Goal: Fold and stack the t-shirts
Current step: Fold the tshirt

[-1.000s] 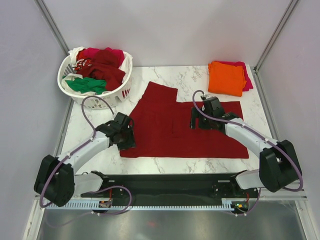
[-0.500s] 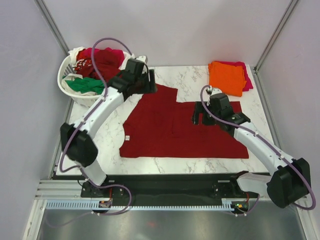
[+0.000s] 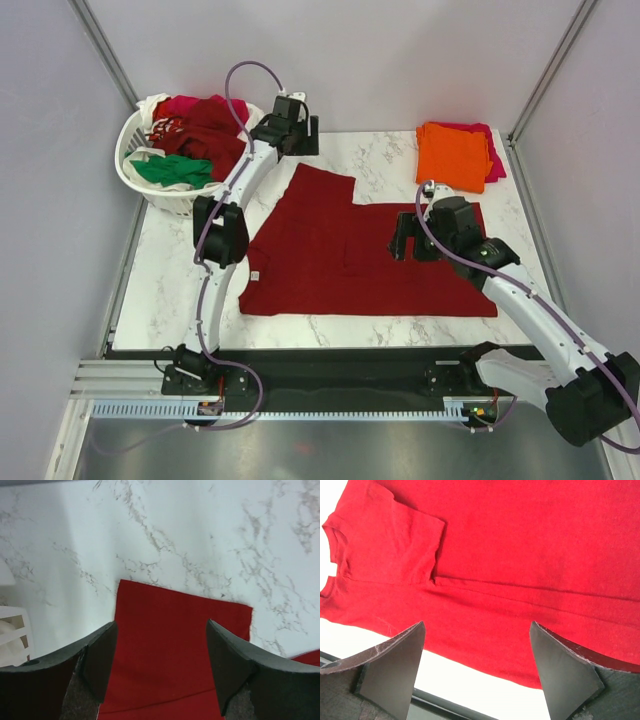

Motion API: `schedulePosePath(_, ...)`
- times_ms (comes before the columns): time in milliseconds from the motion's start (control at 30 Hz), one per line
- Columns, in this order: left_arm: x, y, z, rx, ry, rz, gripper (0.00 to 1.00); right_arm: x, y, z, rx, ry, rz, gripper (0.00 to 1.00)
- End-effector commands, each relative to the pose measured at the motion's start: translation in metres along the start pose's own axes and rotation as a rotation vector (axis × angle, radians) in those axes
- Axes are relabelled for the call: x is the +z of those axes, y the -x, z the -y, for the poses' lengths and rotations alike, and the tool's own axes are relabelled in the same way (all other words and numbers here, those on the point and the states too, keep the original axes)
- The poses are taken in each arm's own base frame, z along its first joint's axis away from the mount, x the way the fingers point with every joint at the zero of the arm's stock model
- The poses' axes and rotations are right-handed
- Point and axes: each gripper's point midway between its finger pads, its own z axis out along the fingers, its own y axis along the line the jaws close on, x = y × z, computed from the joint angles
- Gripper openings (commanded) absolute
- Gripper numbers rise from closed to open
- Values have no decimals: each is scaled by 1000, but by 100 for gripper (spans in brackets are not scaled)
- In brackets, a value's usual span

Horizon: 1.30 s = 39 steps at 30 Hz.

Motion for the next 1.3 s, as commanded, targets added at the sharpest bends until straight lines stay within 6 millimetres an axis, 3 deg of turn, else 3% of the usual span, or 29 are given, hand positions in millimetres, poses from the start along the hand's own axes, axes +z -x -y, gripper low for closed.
schedulePosePath(0, 9, 18, 1, 27, -68, 56, 79, 0, -14, 2, -10, 9, -42, 94)
schedulePosePath(267, 49, -23, -8, 7, -55, -11, 80, 8, -28, 3, -24, 12, -89, 94)
schedulePosePath(500, 67, -52, -12, -74, -60, -76, 79, 8, -32, 2, -29, 14, -100, 95)
schedulePosePath(767, 75, -69, -38, -185, -3, -115, 78, 12, -35, 2, -32, 13, -113, 95)
schedulePosePath(1067, 78, -104, -31, -223, -51, -225, 76, 19, -35, -1, -32, 27, -132, 96)
schedulePosePath(1267, 83, -138, -7, -226, -95, -315, 50, 21, -33, 0, -36, 18, -131, 96)
